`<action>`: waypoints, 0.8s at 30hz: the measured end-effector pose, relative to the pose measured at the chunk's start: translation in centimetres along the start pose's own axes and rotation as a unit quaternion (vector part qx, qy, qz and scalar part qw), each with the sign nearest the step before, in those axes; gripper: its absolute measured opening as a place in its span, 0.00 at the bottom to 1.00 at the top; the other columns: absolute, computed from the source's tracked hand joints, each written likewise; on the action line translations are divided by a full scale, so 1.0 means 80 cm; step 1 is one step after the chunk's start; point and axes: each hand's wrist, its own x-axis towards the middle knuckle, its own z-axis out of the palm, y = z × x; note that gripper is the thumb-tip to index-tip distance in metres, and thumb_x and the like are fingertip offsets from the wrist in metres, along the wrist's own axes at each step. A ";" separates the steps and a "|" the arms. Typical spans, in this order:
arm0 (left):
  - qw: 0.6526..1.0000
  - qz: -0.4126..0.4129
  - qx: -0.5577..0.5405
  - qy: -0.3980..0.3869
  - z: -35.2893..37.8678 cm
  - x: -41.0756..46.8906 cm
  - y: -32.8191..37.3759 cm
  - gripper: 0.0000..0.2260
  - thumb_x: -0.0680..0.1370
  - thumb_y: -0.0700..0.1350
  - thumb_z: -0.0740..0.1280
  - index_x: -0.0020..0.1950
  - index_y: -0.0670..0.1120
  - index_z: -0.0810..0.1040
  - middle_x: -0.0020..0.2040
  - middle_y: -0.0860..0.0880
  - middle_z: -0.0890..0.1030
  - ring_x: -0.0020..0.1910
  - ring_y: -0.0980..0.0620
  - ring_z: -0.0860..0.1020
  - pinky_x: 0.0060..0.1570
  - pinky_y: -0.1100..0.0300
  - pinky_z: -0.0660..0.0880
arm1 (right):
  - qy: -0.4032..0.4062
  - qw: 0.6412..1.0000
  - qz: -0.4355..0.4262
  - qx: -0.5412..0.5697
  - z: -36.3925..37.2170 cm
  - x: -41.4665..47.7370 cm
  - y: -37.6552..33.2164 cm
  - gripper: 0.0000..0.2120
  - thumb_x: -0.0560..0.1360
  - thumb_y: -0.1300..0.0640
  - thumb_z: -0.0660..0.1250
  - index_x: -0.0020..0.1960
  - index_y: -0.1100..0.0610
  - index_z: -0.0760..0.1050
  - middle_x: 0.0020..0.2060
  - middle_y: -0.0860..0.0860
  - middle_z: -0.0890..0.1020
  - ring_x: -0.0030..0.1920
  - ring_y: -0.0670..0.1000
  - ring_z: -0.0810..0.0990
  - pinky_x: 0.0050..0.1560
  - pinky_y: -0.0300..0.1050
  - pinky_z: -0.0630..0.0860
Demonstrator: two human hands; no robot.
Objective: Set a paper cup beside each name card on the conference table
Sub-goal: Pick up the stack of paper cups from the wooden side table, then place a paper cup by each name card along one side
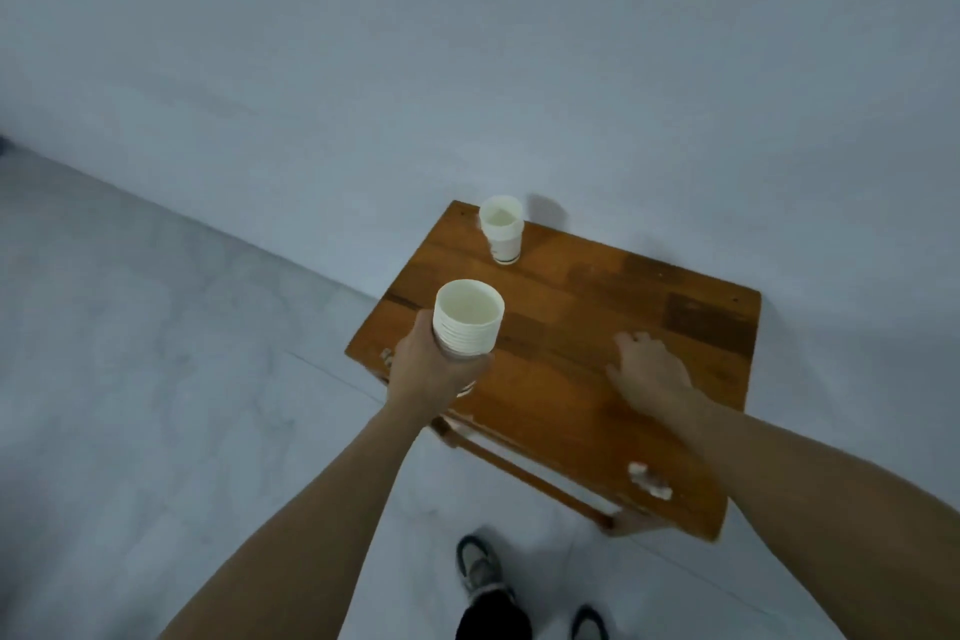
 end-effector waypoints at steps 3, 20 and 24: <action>0.998 -0.040 0.004 0.054 -0.067 -0.040 -0.032 0.34 0.64 0.55 0.80 0.64 0.50 0.69 0.54 0.53 0.78 0.52 0.51 0.78 0.49 0.53 0.81 | 0.036 0.994 -0.101 -0.016 -0.020 -0.003 -0.083 0.16 0.81 0.51 0.59 0.66 0.56 0.71 0.57 0.55 0.77 0.56 0.56 0.77 0.53 0.50 0.76; 0.911 -0.288 0.031 0.292 -0.457 -0.328 -0.351 0.27 0.64 0.53 0.78 0.56 0.48 0.71 0.46 0.51 0.78 0.46 0.46 0.78 0.45 0.51 0.78 | 0.039 0.861 -0.499 -0.093 0.080 -0.163 -0.685 0.19 0.80 0.51 0.57 0.69 0.55 0.70 0.63 0.54 0.76 0.57 0.58 0.79 0.53 0.49 0.75; 0.883 -0.330 0.021 0.333 -0.517 -0.398 -0.409 0.28 0.64 0.52 0.79 0.58 0.49 0.71 0.49 0.52 0.78 0.49 0.47 0.77 0.43 0.55 0.74 | 0.019 0.821 -0.558 -0.118 0.119 -0.226 -0.797 0.19 0.80 0.50 0.57 0.69 0.53 0.70 0.64 0.53 0.75 0.59 0.57 0.78 0.55 0.49 0.74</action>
